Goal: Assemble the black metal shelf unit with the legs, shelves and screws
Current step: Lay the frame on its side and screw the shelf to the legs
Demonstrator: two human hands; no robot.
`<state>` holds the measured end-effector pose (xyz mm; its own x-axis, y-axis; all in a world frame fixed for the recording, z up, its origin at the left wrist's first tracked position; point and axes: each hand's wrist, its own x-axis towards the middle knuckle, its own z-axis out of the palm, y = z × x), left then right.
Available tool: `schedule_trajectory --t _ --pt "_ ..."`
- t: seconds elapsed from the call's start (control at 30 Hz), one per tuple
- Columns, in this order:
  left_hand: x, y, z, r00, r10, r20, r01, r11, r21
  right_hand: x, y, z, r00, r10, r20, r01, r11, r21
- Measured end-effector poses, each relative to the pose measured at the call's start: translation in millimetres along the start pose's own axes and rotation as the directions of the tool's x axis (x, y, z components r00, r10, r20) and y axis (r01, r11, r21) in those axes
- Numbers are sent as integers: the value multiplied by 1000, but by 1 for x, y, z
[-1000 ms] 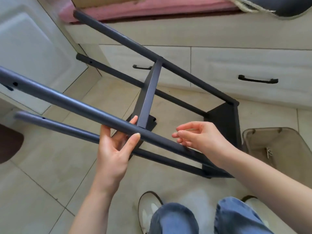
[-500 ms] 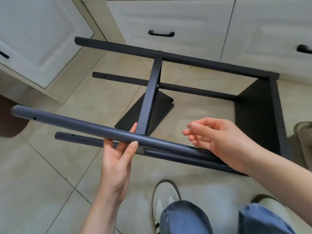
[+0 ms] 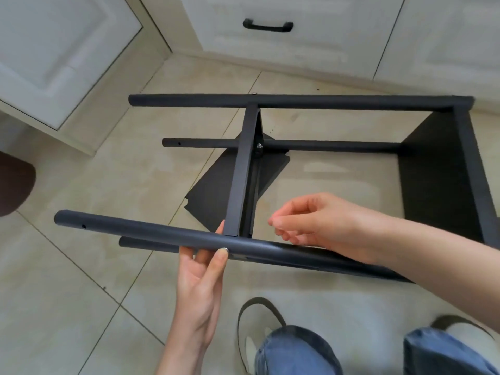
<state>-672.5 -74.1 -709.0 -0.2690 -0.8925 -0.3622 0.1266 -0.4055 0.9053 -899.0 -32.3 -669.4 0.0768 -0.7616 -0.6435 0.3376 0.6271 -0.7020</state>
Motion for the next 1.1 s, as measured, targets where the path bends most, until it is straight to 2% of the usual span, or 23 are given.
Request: schedule_trajectory --t 0.07,0.33,0.63,0.93,1.1 --pt "1 -2 0 1000 -22 -10 22 1000 -5 13 -1 5 999 20 41 -19 999 -27" --pt "1 -14 -12 999 -34 -38 34 999 -19 63 4 30 989 137 55 -132 988 -84" --pt "-4 -25 -20 996 -88 -27 87 995 -45 81 21 38 965 192 177 -192 981 -21" --pt "-4 -23 -22 993 -113 -17 112 992 -62 76 30 43 983 162 83 -148 976 -158" --pt "-5 -25 -21 993 -113 -25 111 991 -77 75 28 42 985 147 85 -128 972 -199"
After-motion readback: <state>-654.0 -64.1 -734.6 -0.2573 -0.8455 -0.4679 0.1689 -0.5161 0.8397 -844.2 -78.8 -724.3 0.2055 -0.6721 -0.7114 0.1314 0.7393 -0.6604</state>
